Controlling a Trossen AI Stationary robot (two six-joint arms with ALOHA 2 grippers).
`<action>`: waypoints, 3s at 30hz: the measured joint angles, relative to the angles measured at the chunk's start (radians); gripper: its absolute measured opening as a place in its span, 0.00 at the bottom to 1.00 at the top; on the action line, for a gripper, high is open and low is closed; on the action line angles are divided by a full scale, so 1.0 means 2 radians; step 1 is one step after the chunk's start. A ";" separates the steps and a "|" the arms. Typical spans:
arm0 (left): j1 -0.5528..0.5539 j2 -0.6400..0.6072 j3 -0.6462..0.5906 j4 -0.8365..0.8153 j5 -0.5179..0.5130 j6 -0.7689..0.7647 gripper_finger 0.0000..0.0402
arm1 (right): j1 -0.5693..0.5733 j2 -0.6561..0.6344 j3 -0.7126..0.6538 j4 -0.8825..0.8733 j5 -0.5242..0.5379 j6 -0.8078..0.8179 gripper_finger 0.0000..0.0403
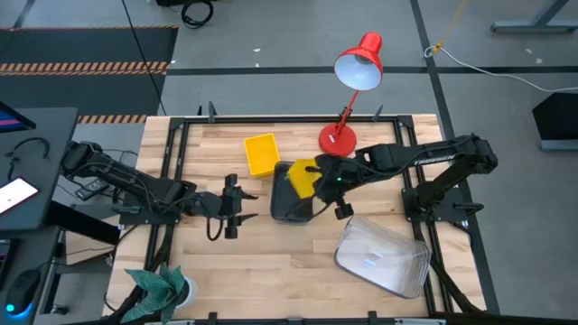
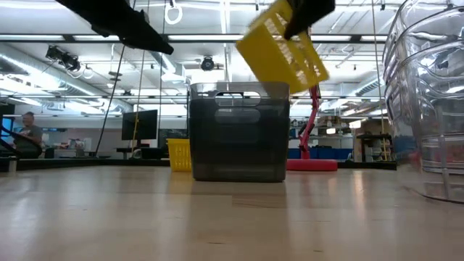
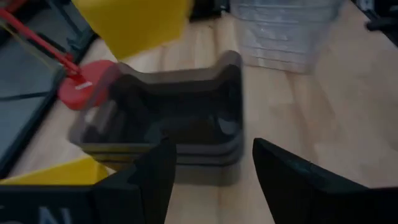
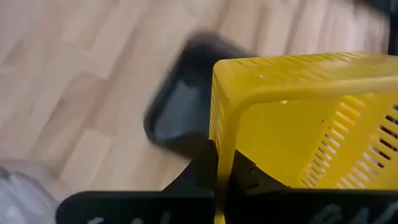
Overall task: Stack baskets by color
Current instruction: Stack the right yellow bin on the yellow bin
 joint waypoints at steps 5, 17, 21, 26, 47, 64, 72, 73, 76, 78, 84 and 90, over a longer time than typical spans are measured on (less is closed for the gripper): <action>0.025 -0.007 0.003 -0.001 0.012 0.020 0.52 | 0.000 0.013 0.000 0.037 -0.018 -0.068 0.01; 0.016 0.004 0.096 -0.096 0.041 0.043 0.50 | 0.042 0.084 0.069 0.008 -0.023 -0.120 0.01; -0.019 0.004 0.096 -0.096 0.042 0.058 0.53 | 0.061 0.107 0.099 -0.017 -0.015 -0.130 0.01; -0.071 0.003 0.096 -0.092 0.016 0.078 0.58 | 0.096 0.116 0.136 -0.032 0.009 -0.161 0.01; -0.187 0.002 0.096 -0.119 0.030 -0.104 0.50 | 0.162 0.238 0.147 0.085 -0.107 -0.144 0.01; -0.173 0.160 0.210 -0.163 0.066 -0.090 0.63 | 0.163 0.280 0.147 0.112 -0.113 -0.097 0.01; -0.130 0.200 0.230 -0.170 0.119 -0.086 0.61 | 0.164 0.280 0.143 0.109 -0.110 -0.107 0.01; -0.125 0.204 0.230 -0.169 0.126 -0.087 0.61 | 0.164 0.280 0.143 0.109 -0.110 -0.108 0.01; -0.111 0.216 0.230 -0.157 0.154 -0.087 0.59 | 0.164 0.280 0.143 0.110 -0.108 -0.111 0.01; -0.106 0.224 0.230 -0.156 0.182 -0.084 0.57 | 0.164 0.280 0.143 0.109 -0.104 -0.113 0.01; -0.100 0.249 0.230 -0.135 0.238 -0.061 0.45 | 0.164 0.280 0.143 0.106 -0.095 -0.122 0.01; -0.095 0.253 0.230 -0.111 0.257 -0.038 0.30 | 0.163 0.280 0.142 0.110 -0.089 -0.121 0.05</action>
